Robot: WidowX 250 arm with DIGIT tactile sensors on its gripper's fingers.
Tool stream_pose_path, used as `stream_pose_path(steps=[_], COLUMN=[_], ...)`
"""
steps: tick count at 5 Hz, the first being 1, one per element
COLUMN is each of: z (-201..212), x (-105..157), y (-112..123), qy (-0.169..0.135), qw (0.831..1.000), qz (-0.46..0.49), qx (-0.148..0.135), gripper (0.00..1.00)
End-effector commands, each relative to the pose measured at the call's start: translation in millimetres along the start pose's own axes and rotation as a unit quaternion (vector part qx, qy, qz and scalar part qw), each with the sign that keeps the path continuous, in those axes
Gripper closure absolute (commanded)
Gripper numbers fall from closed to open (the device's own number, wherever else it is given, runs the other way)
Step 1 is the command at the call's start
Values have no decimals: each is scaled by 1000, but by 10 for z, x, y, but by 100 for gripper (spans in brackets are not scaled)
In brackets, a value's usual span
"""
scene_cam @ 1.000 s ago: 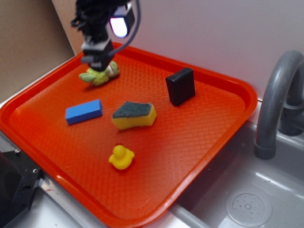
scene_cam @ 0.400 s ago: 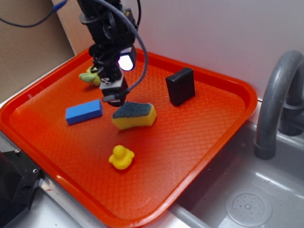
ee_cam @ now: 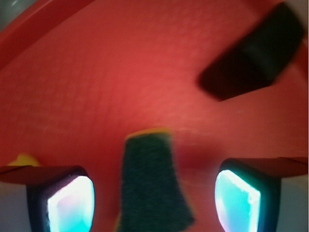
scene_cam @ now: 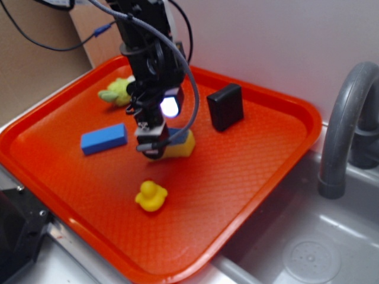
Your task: Grab the green sponge.
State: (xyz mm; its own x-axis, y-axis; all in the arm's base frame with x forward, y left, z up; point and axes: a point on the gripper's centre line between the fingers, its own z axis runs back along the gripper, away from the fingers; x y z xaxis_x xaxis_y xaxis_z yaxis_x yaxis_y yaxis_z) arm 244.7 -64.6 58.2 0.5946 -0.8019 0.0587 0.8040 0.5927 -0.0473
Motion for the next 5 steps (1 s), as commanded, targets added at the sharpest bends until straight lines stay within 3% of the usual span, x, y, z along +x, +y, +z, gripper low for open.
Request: stream_pose_path(steps=[1,2,3,4,5], z=[-78,-219,-302,-319,-221], x=[65,100,124,125,116], y=[-227,-215,-201,-213,-191], qy=[24,34,40,30,42], qw=[999,997,995,996,994], qz=[-29,-12,19,27,52], qx=[38,69,89,82,81], gripper=[0,0,20,100,100])
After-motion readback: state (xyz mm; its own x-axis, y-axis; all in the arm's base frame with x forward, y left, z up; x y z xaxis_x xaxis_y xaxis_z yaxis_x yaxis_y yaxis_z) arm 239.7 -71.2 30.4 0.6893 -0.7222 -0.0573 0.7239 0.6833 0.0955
